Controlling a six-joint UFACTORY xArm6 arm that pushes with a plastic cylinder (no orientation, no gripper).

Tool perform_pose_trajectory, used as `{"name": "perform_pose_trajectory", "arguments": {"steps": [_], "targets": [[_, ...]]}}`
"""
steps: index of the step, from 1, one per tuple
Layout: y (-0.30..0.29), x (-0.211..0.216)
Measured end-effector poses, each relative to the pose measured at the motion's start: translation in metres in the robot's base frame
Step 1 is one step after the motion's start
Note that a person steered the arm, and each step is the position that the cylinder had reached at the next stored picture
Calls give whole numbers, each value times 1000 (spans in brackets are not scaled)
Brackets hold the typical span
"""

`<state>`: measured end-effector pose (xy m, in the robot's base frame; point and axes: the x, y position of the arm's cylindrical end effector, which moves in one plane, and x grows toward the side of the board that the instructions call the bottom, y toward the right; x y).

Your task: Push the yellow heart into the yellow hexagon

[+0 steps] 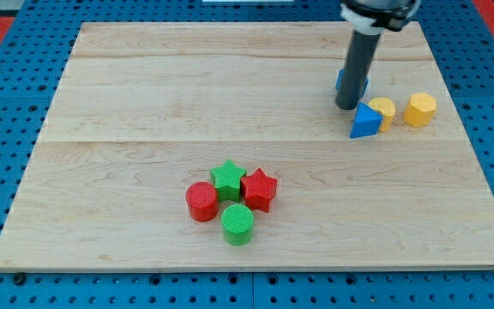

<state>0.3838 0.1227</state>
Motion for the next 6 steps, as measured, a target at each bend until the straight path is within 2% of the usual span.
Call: {"name": "perform_pose_trajectory", "arguments": {"steps": [1, 2, 3, 6], "targets": [[-21, 3], [-14, 4], [25, 4], [57, -6]]}}
